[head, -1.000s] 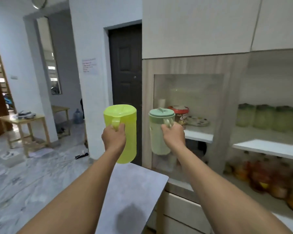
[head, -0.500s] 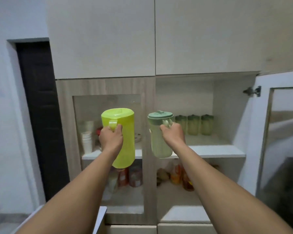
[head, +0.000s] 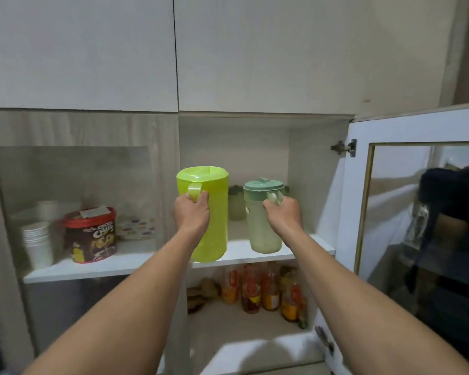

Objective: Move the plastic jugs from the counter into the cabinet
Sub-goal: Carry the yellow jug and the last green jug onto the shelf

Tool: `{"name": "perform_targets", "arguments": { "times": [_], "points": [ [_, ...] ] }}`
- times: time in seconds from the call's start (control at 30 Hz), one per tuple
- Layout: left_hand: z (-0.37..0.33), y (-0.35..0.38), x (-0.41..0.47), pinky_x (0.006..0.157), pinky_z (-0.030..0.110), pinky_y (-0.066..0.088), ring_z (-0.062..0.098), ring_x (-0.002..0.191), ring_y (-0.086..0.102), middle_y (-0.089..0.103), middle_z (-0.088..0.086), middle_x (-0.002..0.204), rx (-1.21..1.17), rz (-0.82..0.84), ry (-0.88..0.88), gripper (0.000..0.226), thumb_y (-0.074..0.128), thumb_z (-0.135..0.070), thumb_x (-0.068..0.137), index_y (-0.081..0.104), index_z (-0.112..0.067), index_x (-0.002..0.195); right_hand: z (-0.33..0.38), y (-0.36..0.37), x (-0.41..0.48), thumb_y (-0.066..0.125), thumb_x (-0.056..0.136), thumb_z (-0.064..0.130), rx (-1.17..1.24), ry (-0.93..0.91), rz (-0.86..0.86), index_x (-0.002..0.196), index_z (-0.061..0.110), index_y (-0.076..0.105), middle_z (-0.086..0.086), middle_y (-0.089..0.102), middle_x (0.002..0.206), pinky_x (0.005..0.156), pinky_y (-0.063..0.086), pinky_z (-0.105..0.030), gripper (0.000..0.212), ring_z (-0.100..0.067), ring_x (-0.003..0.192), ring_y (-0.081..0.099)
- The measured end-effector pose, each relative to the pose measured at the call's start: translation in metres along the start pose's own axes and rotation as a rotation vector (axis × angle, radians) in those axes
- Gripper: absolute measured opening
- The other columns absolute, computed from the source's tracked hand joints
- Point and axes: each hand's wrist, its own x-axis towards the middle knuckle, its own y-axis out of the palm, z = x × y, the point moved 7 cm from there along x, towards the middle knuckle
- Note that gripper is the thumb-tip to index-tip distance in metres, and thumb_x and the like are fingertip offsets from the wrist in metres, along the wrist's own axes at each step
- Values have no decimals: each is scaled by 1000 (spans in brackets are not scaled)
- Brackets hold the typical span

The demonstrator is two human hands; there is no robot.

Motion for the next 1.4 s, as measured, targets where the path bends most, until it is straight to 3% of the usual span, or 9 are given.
{"name": "perform_targets", "arguments": {
  "times": [0.1,0.4,0.57,0.8,1.0,1.13,1.3,1.4],
  "points": [
    [8,37,11,63,36,46,24,62,53,56,7,61,-33,33,-11,32,59,-28,90,62,-5,68,-17,-10,23,62,86,26,-16,12,-39,89,7,68,-6,66,77,52,39,-27,21,-23,67,59],
    [56,128,56,58,33,39,24,58,48,53,7,58,-55,100,-61,35,60,-29,90,62,0,70,-64,-14,88,63,87,24,-18,95,-138,89,12,67,-3,65,75,54,38,-27,13,-20,66,58],
    [75,172,91,62,34,44,23,58,50,53,3,56,-87,167,-58,35,59,-28,89,54,-11,59,-77,-7,125,63,87,25,2,116,-193,93,13,69,-4,67,79,57,41,-28,15,-21,69,61],
    [101,238,124,67,35,48,30,68,60,64,11,69,-43,210,-49,30,59,-30,90,62,-6,72,-108,2,181,66,84,29,11,157,-264,88,15,69,-8,73,83,63,49,-29,15,-27,77,70],
    [143,293,149,61,39,48,29,58,54,56,11,57,19,204,-90,40,59,-31,90,58,1,66,-159,22,237,66,88,25,1,168,-238,86,11,69,-7,69,75,58,47,-28,14,-24,69,66],
    [167,332,172,66,38,45,39,75,63,65,25,76,34,179,-135,35,59,-29,91,56,-2,68,-195,39,276,66,91,22,-7,164,-190,86,16,65,1,62,69,51,42,-23,8,-10,60,57],
    [182,374,192,67,34,39,42,90,62,65,28,91,226,179,-82,40,52,-33,97,62,4,86,-228,58,327,66,91,19,15,177,-165,87,11,67,-5,66,76,57,44,-28,9,-21,69,61],
    [190,393,201,73,40,44,43,93,62,65,28,96,203,165,-91,39,54,-33,96,63,4,90,-246,69,348,67,91,13,16,190,-151,87,7,64,-5,63,76,54,43,-21,7,-21,69,56]
  ]
}}
